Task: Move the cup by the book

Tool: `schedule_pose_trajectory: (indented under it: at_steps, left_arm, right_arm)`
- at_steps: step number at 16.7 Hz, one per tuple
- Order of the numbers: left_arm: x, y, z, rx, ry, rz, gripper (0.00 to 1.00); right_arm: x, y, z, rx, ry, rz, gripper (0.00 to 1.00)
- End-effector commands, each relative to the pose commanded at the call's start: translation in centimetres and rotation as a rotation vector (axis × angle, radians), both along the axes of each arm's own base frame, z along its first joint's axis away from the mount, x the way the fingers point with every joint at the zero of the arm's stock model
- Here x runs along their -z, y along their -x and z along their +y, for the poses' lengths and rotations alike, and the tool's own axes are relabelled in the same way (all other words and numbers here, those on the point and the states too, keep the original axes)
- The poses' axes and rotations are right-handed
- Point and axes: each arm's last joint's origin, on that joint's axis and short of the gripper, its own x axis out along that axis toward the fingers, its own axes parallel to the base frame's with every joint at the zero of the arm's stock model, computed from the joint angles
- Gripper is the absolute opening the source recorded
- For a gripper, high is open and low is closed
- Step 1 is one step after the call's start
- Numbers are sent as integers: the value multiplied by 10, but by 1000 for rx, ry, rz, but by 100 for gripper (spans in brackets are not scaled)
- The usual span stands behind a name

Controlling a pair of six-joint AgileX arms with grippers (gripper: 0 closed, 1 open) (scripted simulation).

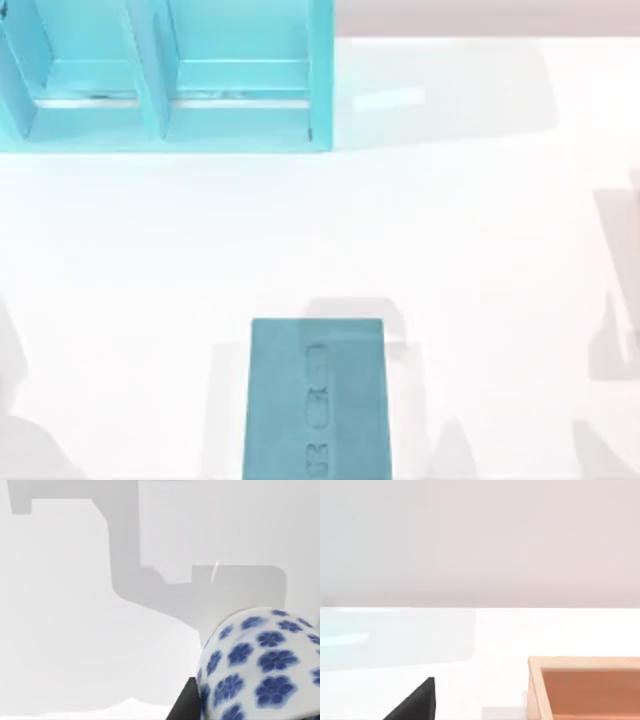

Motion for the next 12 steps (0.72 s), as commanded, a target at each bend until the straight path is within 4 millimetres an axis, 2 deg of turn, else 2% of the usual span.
schedule_pose_trajectory:
  at_steps: [7, 12]
  left_arm:
    - [-1, -1, 0, 3, -2, -2, 0]
    - [-33, -1, 1, 2, 3, 3, 0]
  right_arm:
    - [0, 0, 0, 0, 0, 0, 100]
    - [0, 0, 0, 0, 0, 0, 100]
